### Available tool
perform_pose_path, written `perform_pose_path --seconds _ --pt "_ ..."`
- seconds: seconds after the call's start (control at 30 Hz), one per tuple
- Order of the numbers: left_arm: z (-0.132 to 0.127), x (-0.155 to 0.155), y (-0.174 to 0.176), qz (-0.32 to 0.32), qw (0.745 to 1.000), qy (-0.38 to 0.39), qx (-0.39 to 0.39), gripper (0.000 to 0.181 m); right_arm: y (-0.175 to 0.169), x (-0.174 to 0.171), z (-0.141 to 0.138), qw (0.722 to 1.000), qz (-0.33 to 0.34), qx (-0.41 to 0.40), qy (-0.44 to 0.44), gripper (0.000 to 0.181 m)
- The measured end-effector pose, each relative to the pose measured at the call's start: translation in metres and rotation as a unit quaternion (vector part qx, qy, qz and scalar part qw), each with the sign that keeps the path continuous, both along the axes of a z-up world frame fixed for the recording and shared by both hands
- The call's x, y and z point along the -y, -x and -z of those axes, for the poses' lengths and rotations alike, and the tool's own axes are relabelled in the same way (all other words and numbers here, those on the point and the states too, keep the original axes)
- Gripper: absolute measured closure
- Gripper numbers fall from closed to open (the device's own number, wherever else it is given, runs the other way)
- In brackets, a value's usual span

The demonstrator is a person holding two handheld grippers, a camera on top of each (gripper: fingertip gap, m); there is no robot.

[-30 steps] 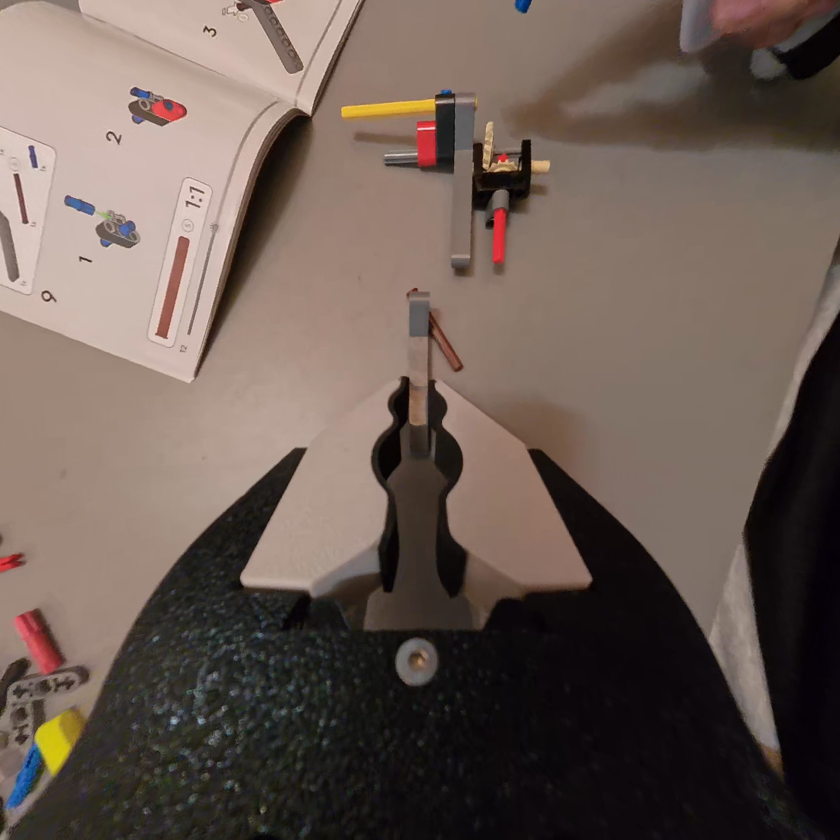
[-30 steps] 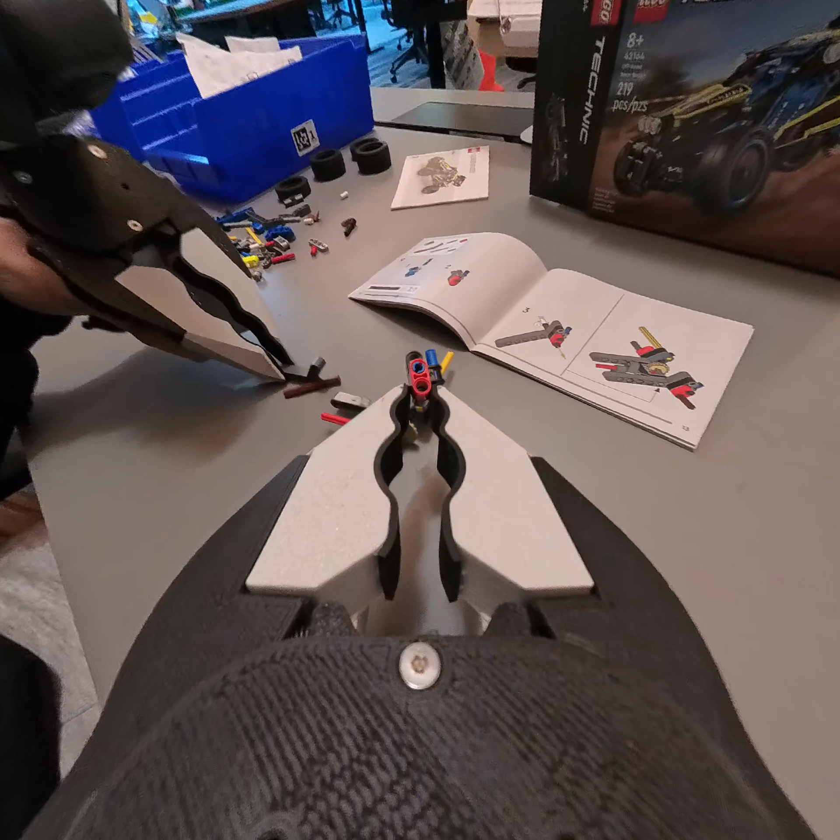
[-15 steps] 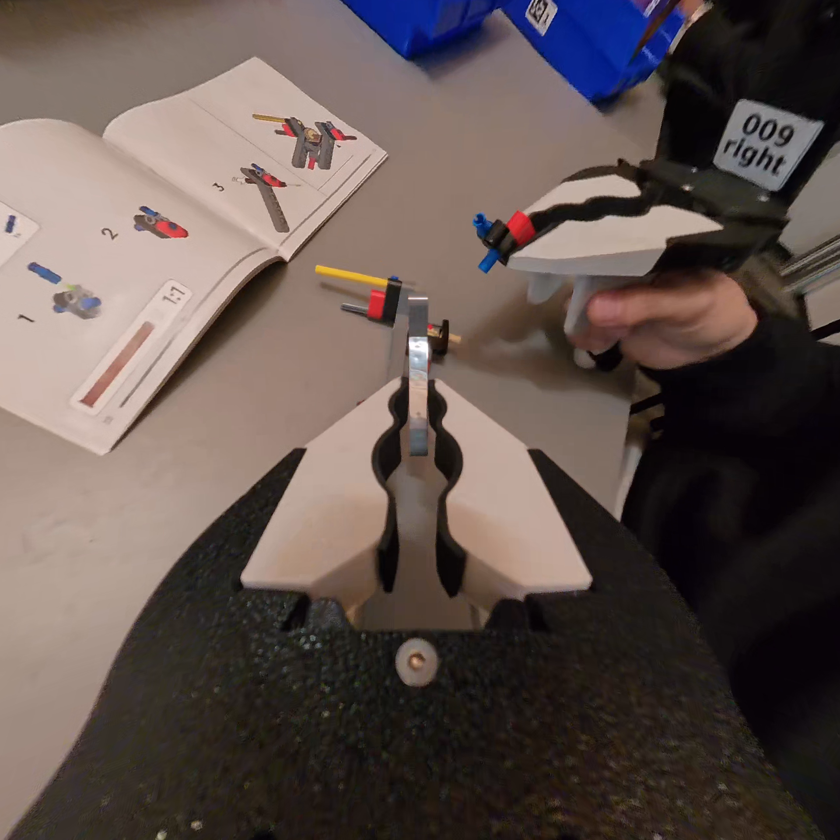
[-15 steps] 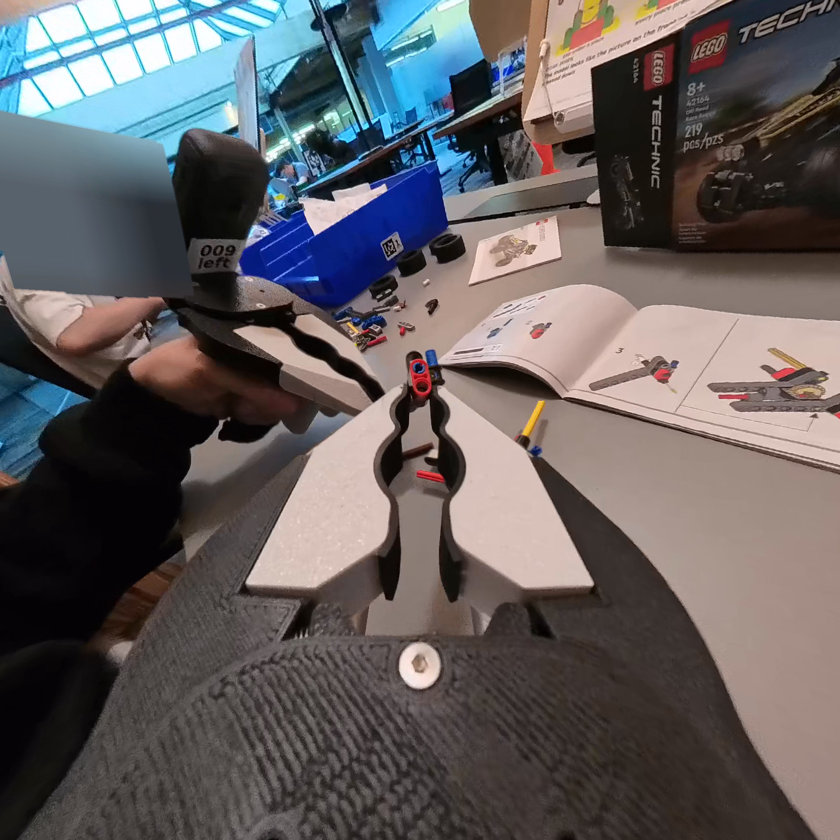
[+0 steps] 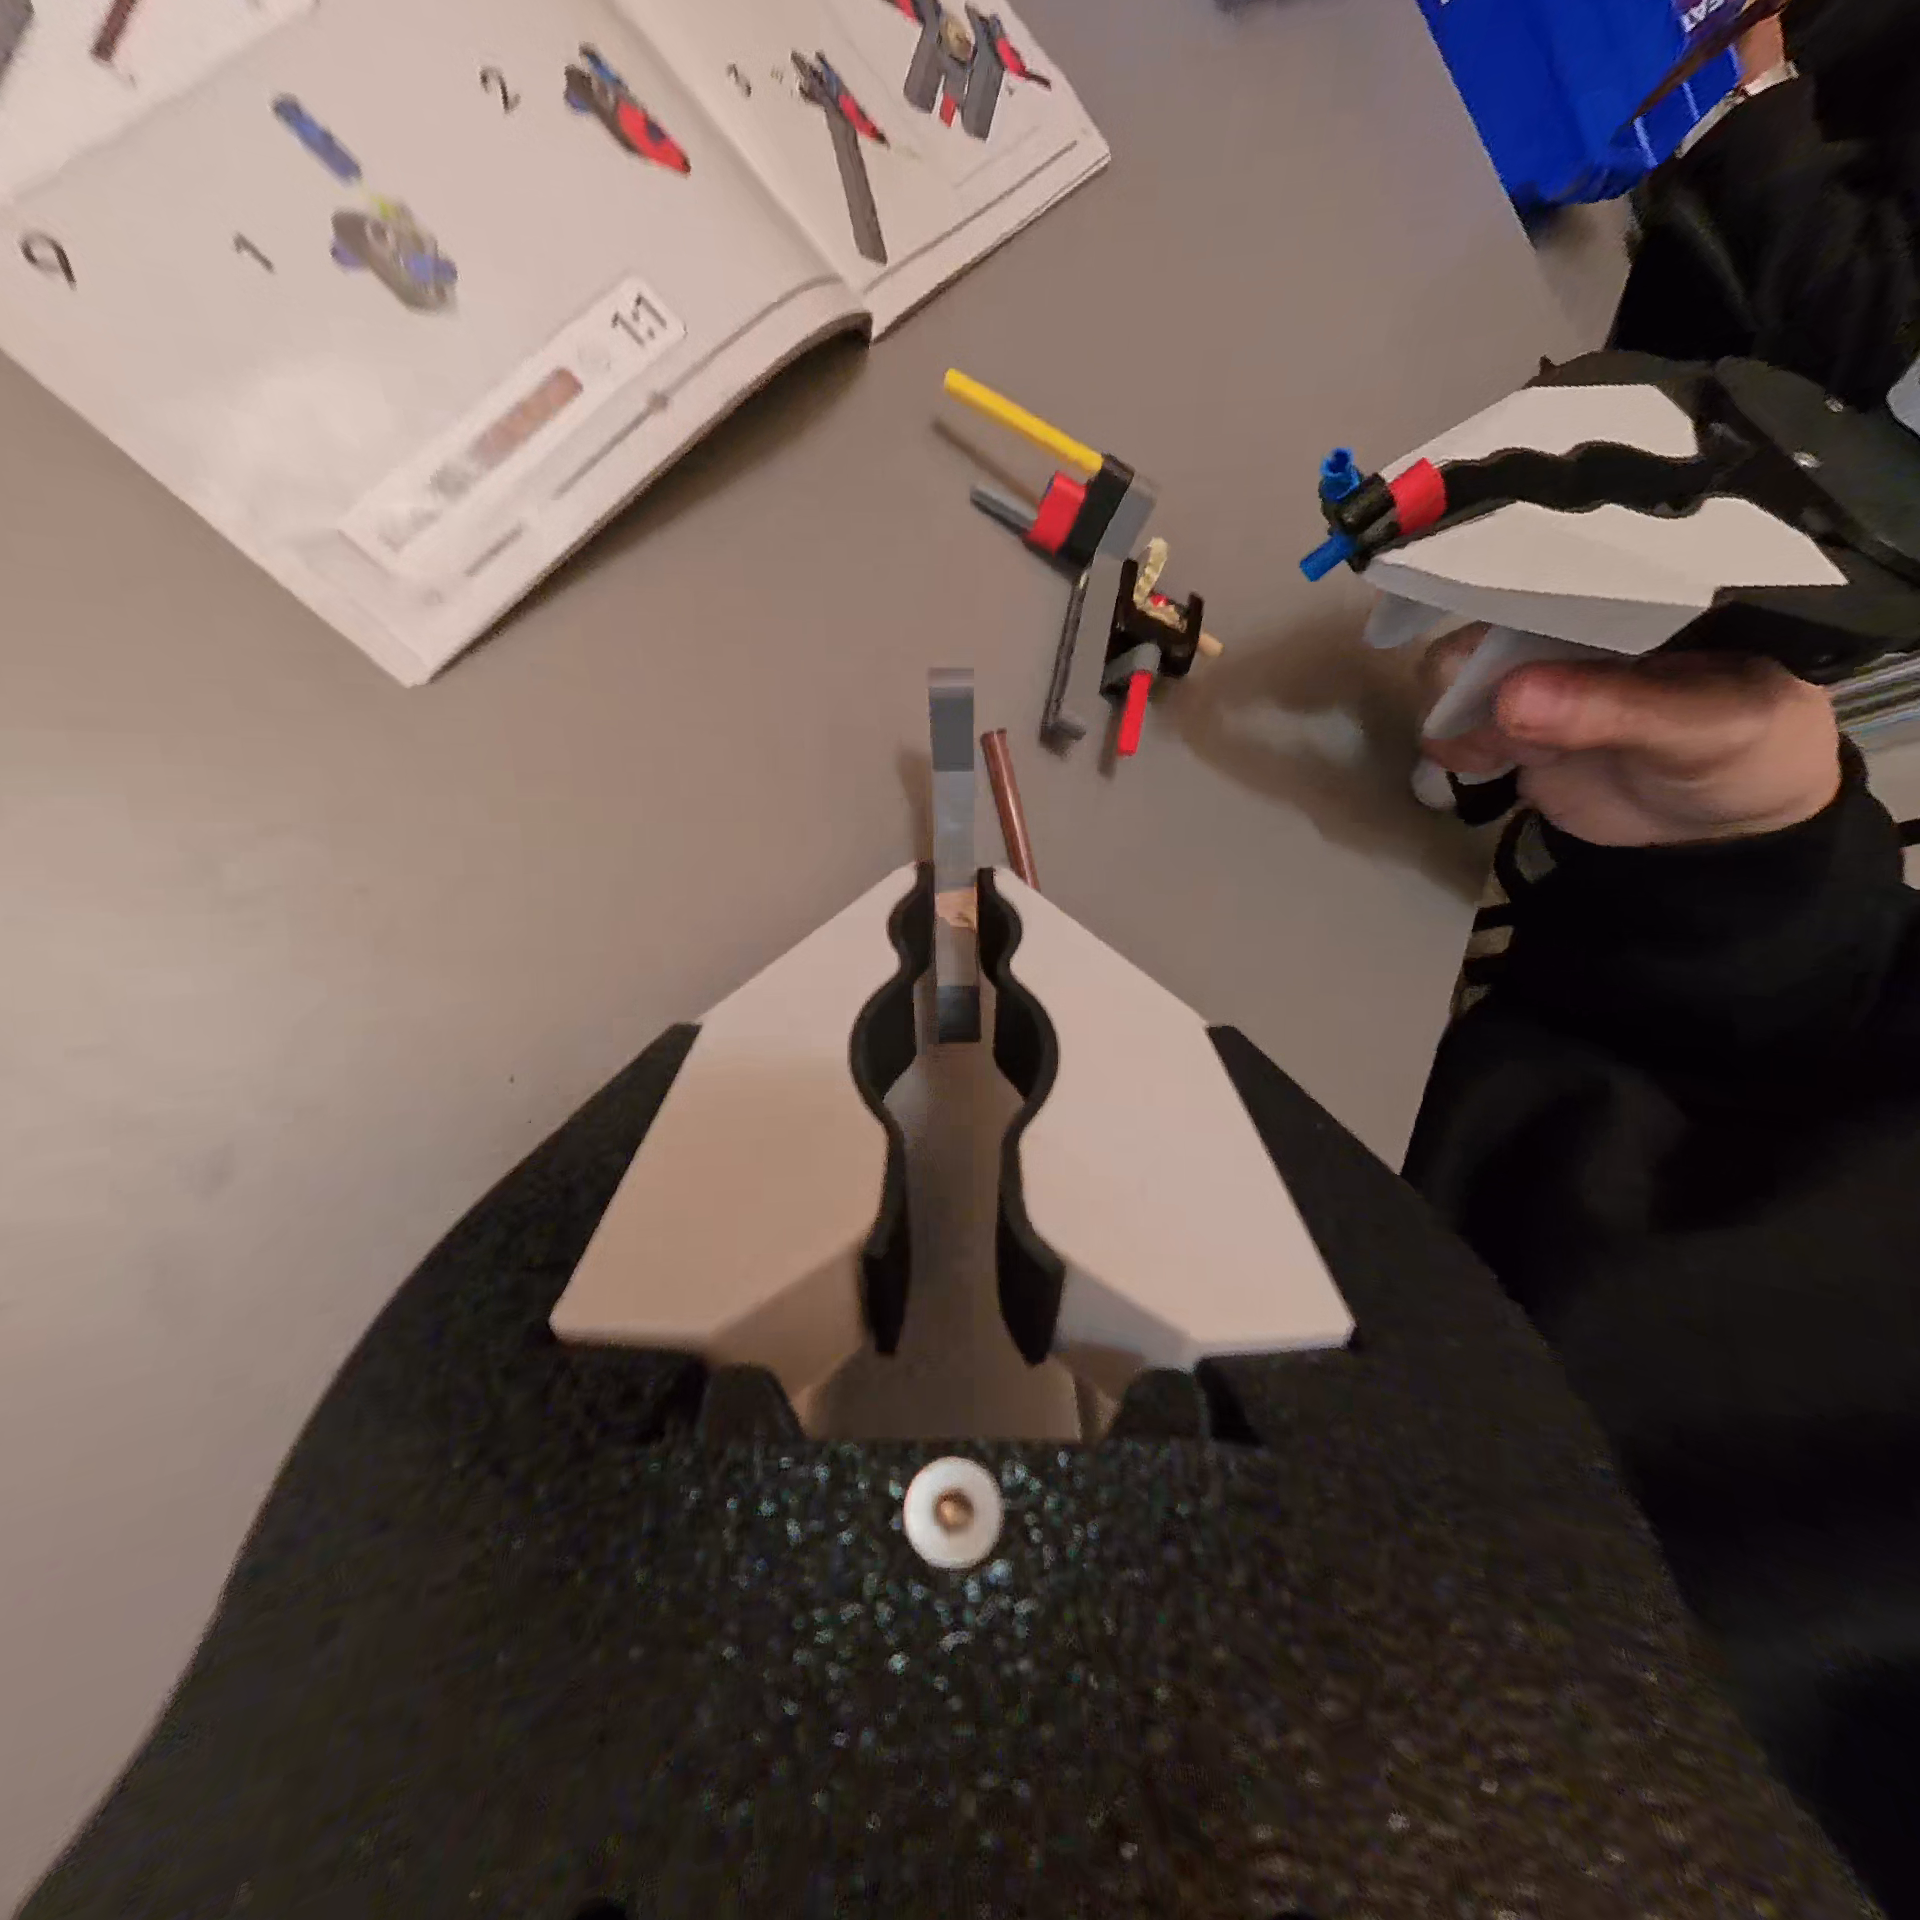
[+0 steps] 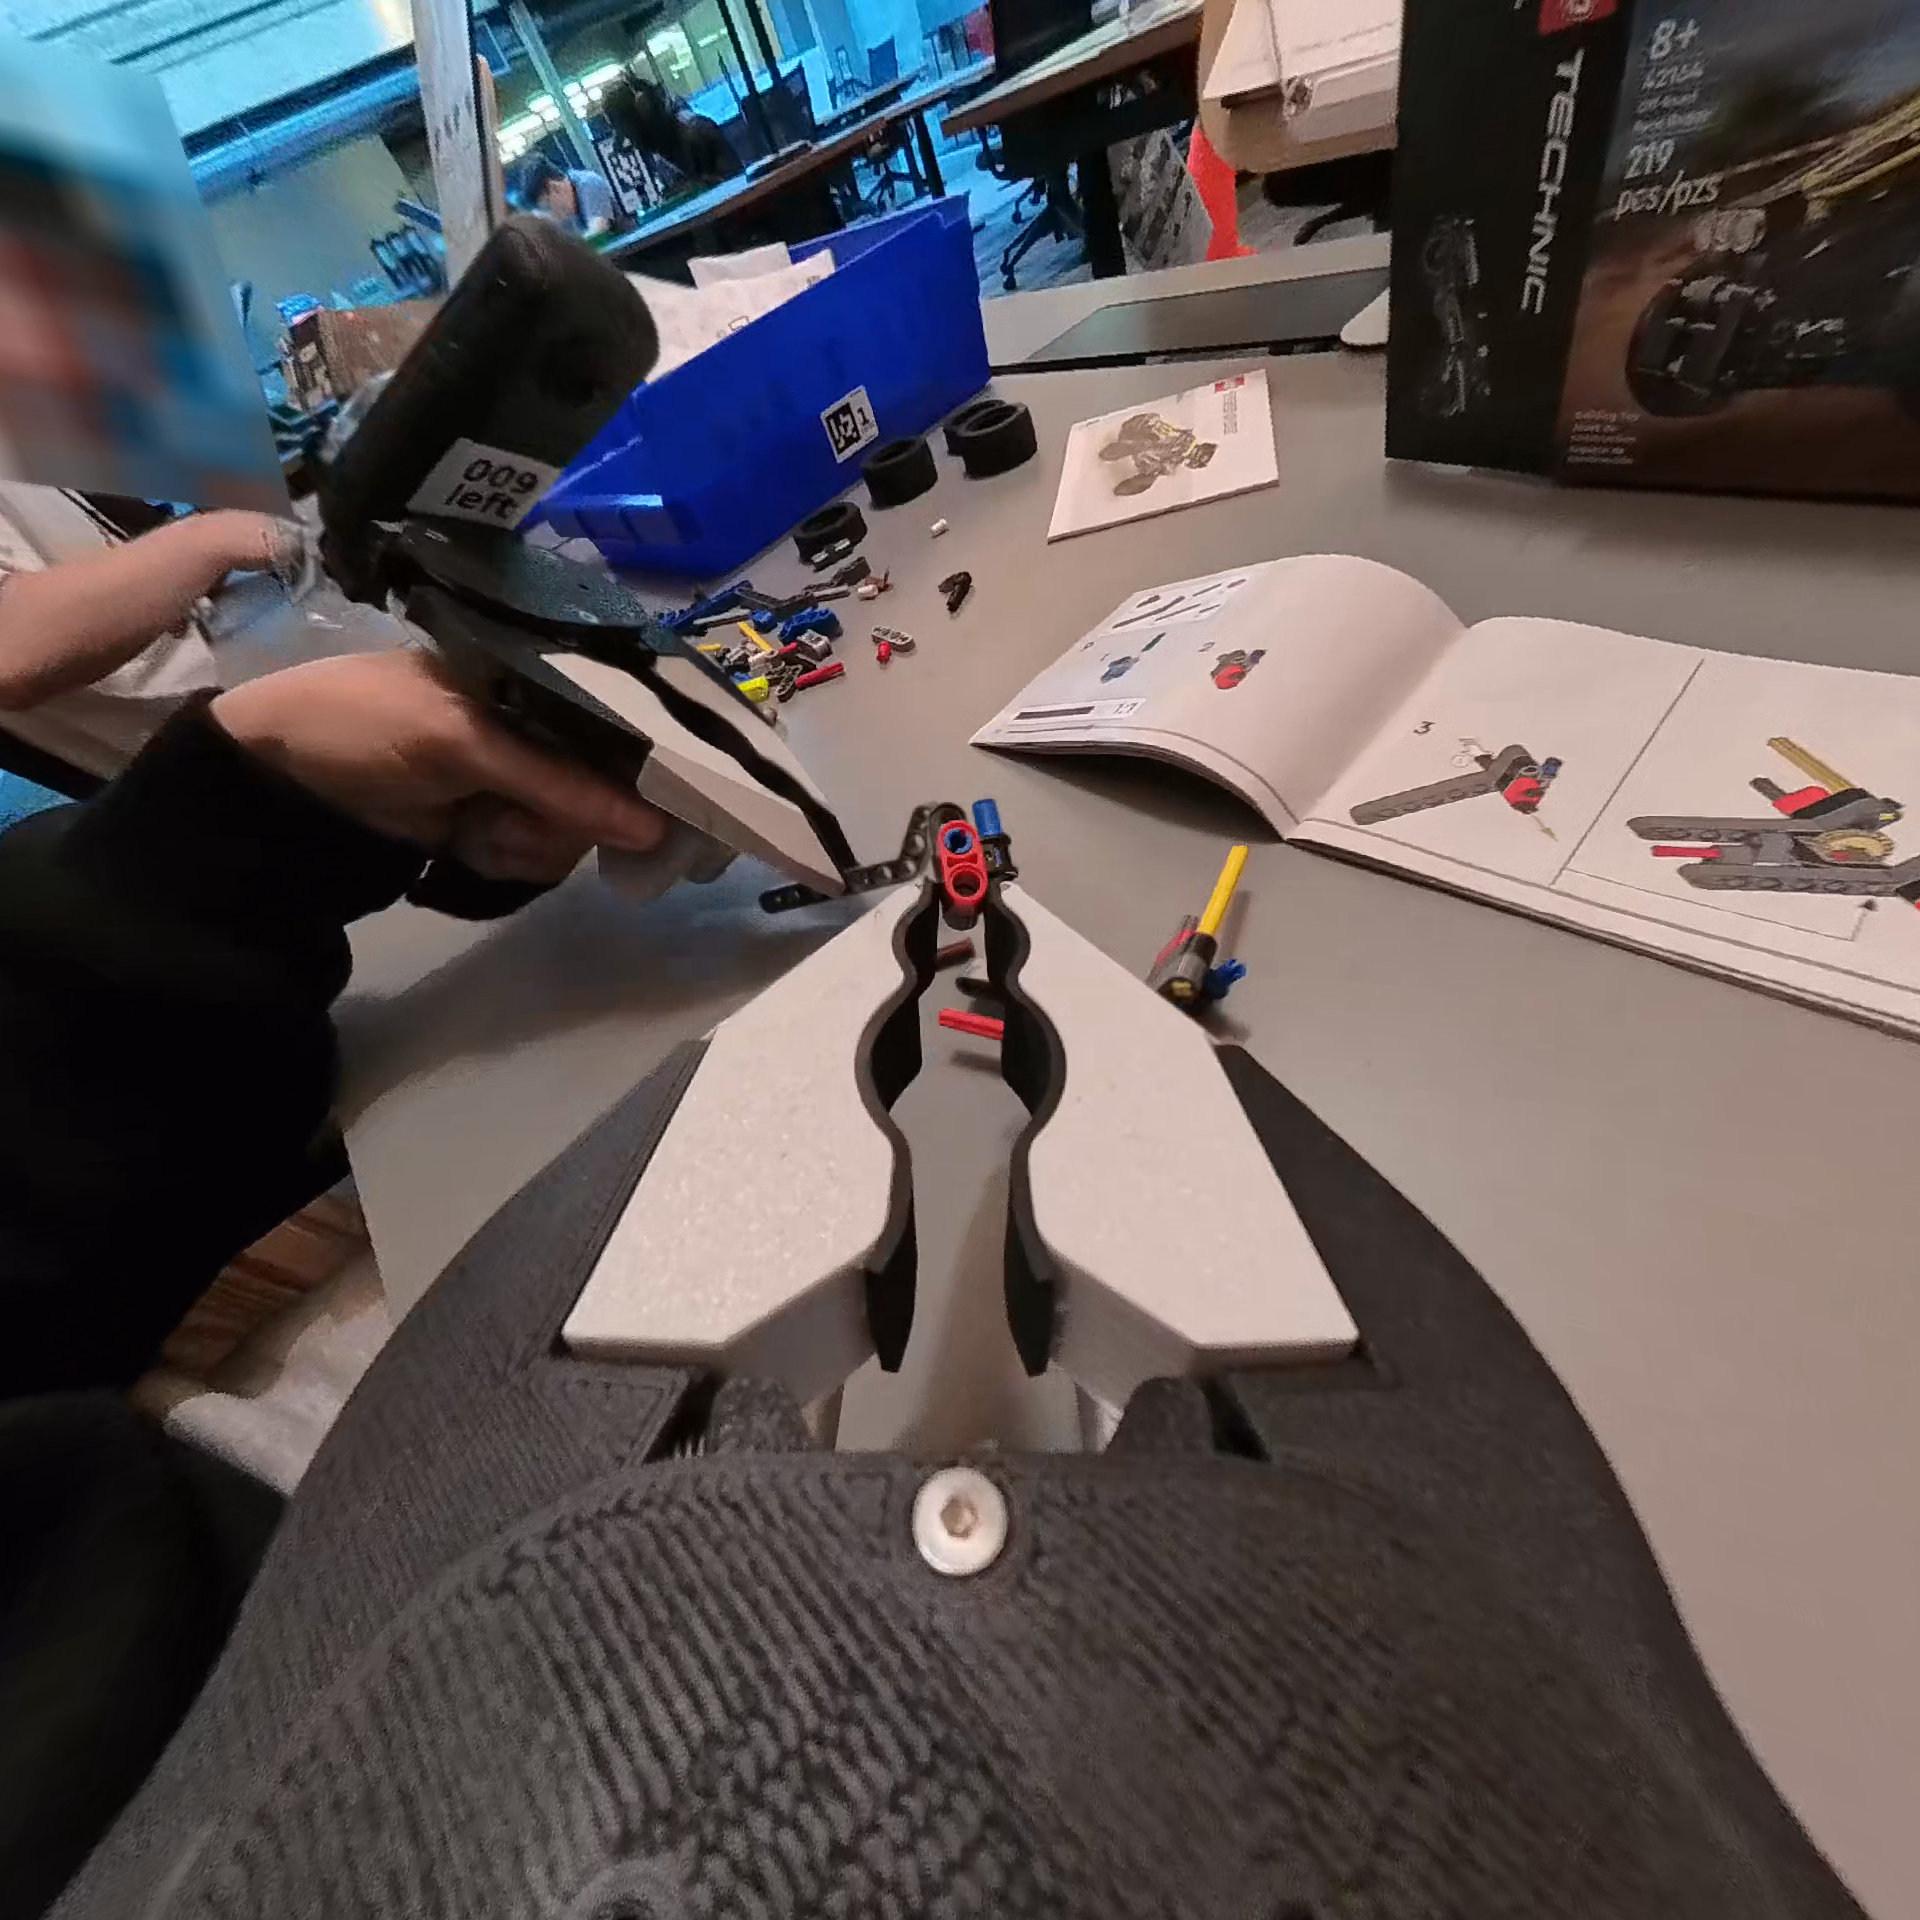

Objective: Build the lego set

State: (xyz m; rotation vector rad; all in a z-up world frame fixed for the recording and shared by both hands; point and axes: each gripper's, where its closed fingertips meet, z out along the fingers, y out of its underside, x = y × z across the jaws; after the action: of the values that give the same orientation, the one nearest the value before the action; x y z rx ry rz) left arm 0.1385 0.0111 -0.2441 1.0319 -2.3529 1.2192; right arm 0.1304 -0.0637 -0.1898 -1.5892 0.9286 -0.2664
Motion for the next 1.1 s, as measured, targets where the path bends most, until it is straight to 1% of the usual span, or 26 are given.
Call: perform_pose_path --seconds 0.1,0.2,0.27,0.43,0.57,0.73,0.83,0.9,1.03,1.1 --pt "0.008 -0.002 0.004 0.001 1.0 -0.001 -0.027 0.176 0.001 -0.005 0.006 1.0 -0.002 -0.011 0.02 0.175" --pt "0.008 -0.001 0.007 0.002 0.999 0.007 -0.037 0.176 0.006 -0.012 0.017 0.998 -0.018 -0.033 0.047 0.175" --pt "0.007 -0.001 0.007 -0.002 0.999 0.011 -0.038 0.175 0.005 -0.014 0.017 0.998 -0.016 -0.031 0.051 0.175" --pt "0.007 0.002 0.009 -0.018 0.999 0.015 -0.028 0.17 0.005 -0.019 0.018 0.998 -0.012 -0.033 0.057 0.175" --pt "0.006 0.001 0.018 -0.008 1.0 0.014 -0.025 0.167 0.003 -0.018 0.02 0.998 -0.003 -0.039 0.056 0.175" --pt "0.007 -0.008 0.01 -0.016 1.0 -0.013 0.009 0.165 0.004 -0.022 0.022 0.997 -0.01 -0.037 0.07 0.175" --pt "0.004 -0.009 0.013 -0.005 1.0 -0.013 0.014 0.162 0.008 -0.026 0.02 0.997 -0.012 -0.026 0.078 0.175" --pt "-0.003 -0.01 0.012 0.002 0.999 -0.013 0.036 0.162 0.014 -0.032 0.016 0.997 -0.021 -0.011 0.078 0.175" --pt "-0.03 -0.008 0.011 0.037 0.99 0.008 0.136 0.162 0.019 -0.037 0.009 0.996 -0.032 0.006 0.078 0.175" --pt "-0.037 -0.008 0.012 0.048 0.985 0.012 0.165 0.164 0.019 -0.035 0.011 0.996 -0.035 0.002 0.085 0.175"
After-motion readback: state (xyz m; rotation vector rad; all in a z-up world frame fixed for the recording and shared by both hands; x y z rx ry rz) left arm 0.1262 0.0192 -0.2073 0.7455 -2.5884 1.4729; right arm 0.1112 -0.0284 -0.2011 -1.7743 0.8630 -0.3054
